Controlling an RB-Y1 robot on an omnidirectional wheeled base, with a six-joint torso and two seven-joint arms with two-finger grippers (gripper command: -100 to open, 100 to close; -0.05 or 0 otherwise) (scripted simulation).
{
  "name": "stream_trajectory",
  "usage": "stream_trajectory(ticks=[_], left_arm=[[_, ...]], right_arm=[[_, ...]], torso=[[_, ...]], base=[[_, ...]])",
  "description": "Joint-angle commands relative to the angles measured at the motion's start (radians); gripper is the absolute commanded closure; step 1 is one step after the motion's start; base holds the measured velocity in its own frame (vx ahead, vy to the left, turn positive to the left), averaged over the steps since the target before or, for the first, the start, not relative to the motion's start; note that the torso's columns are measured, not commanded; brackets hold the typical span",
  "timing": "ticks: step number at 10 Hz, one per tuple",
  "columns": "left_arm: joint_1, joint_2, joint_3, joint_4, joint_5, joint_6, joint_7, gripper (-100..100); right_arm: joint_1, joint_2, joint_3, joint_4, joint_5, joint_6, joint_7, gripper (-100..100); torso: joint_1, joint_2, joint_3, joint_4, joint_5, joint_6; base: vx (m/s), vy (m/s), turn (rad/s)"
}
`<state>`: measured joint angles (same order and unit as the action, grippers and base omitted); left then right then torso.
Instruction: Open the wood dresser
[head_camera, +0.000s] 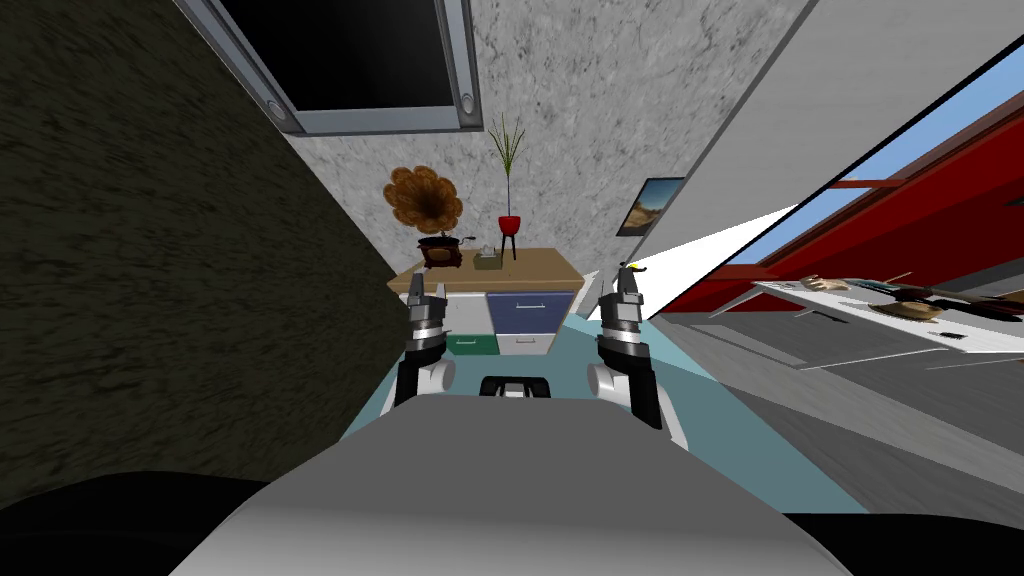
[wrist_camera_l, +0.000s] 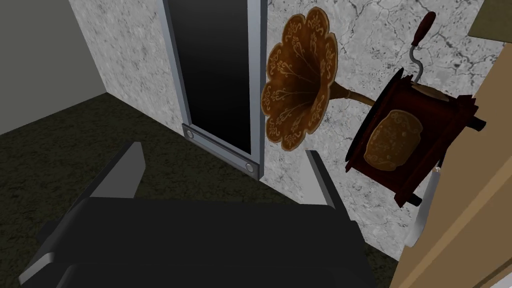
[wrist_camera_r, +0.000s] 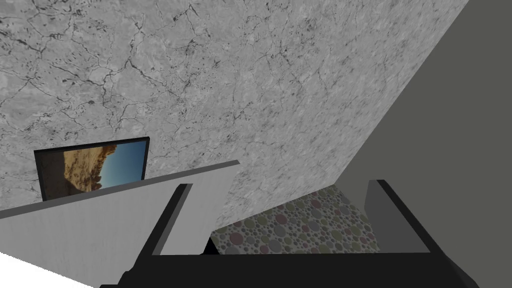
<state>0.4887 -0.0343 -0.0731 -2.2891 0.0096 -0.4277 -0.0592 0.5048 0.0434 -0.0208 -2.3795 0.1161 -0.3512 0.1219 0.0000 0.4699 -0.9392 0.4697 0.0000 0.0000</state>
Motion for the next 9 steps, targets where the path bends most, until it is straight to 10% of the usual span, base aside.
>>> stream_trajectory(ticks=[1,2,3,9], left_arm=[[0.0,0.0,0.0,0.0,0.0,0.0,0.0,0],[0.0,0.0,0.0,0.0,0.0,0.0,0.0,0],[-0.002,0.043,0.0,0.007,-0.001,0.001,0.0,-100],[-0.024,0.176,-0.001,0.095,-0.007,0.014,-0.005,-100]], right_arm=[[0.0,0.0,0.0,0.0,0.0,0.0,0.0,0],[0.0,0.0,0.0,0.0,0.0,0.0,0.0,0],[0.0,0.0,0.0,0.0,0.0,0.0,0.0,0],[0.0,0.0,0.0,0.0,0.0,0.0,0.0,0]], torso=[[0.0,0.074,-0.148,0.074,0.0,0.0],[0.0,0.148,-0.295,0.148,0.0,0.0],[0.0,0.221,-0.443,0.221,0.0,0.0],[-0.001,0.268,-0.537,0.268,0.0,0.0]], base=[[0.0,0.0,0.0],[0.0,0.0,0.0],[0.008,-0.009,-0.003],[0.008,-0.042,-0.008]])
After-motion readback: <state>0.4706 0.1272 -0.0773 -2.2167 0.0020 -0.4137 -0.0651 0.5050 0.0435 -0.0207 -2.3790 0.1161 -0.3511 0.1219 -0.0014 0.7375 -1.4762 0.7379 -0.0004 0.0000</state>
